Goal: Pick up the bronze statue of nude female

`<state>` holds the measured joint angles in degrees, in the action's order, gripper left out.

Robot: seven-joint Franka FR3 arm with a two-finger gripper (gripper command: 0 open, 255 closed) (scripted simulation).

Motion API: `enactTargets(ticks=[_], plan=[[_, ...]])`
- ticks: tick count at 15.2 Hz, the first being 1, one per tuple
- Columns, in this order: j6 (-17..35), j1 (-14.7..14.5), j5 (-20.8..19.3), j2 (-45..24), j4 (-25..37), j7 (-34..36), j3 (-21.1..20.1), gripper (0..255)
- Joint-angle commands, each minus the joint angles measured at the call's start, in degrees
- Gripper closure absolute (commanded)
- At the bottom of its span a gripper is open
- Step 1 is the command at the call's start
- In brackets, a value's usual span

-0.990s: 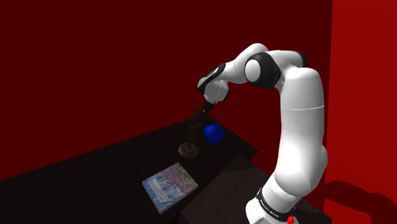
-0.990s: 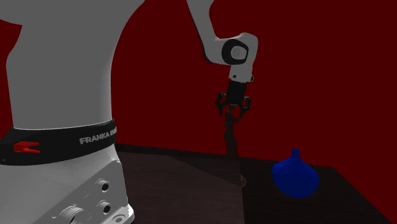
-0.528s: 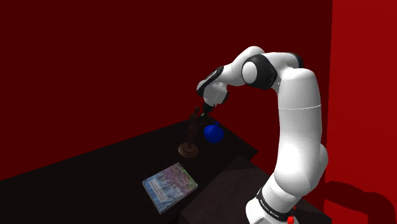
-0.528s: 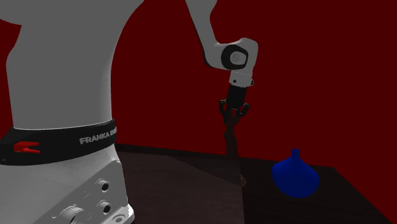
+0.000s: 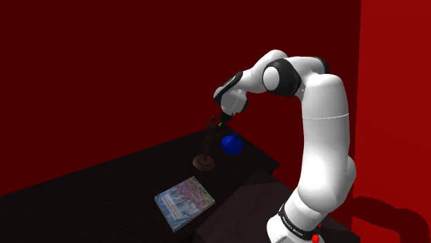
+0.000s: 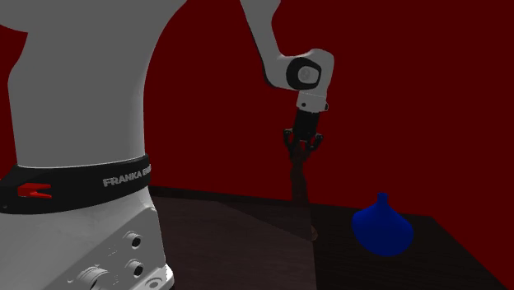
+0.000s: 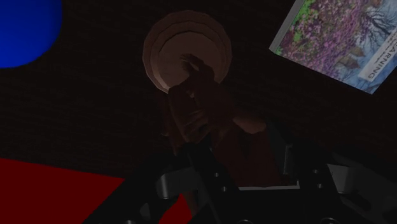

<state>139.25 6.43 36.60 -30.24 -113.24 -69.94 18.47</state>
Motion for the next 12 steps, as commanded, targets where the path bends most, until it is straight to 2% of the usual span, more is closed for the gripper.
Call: enactTargets(ticks=[1,12], plan=[[-0.7,-0.3,-0.6,0.9,-0.1,0.6,0.4,255],[-5.8,-2.1,-5.4,7.1,-0.3,4.9,3.0,255]])
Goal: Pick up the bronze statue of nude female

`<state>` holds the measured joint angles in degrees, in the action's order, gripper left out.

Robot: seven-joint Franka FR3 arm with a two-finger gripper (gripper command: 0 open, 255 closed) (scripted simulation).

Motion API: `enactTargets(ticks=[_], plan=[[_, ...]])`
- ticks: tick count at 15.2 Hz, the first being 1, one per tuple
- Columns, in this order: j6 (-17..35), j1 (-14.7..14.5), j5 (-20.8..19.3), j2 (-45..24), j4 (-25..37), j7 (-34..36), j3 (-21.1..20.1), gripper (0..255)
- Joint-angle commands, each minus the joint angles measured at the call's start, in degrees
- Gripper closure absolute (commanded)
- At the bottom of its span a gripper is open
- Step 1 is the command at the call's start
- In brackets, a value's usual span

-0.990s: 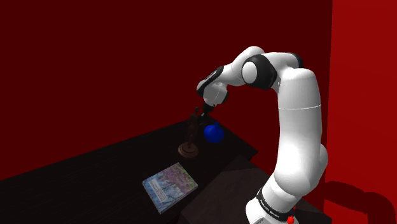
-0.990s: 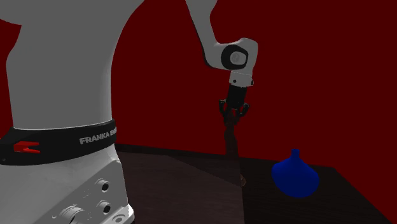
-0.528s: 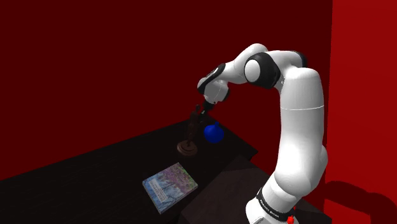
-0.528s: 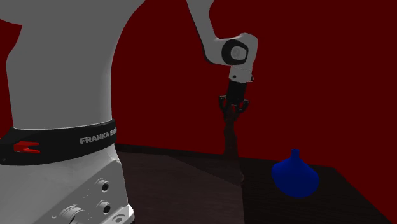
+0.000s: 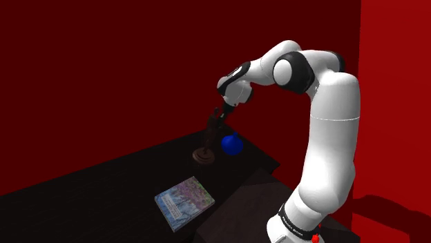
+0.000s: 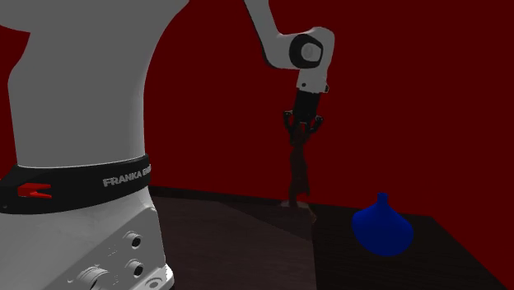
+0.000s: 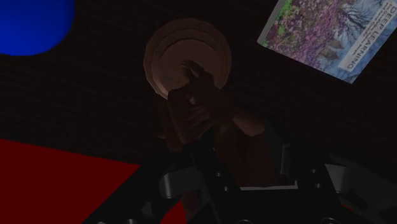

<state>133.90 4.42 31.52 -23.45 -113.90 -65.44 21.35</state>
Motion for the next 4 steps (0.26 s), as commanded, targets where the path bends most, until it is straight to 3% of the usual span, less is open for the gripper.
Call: enactTargets(ticks=[1,4], plan=[[-1.0,-0.2,-0.8,0.9,0.5,0.7,0.4,255],[-1.6,-0.4,-1.3,1.5,0.5,1.2,0.6,255]])
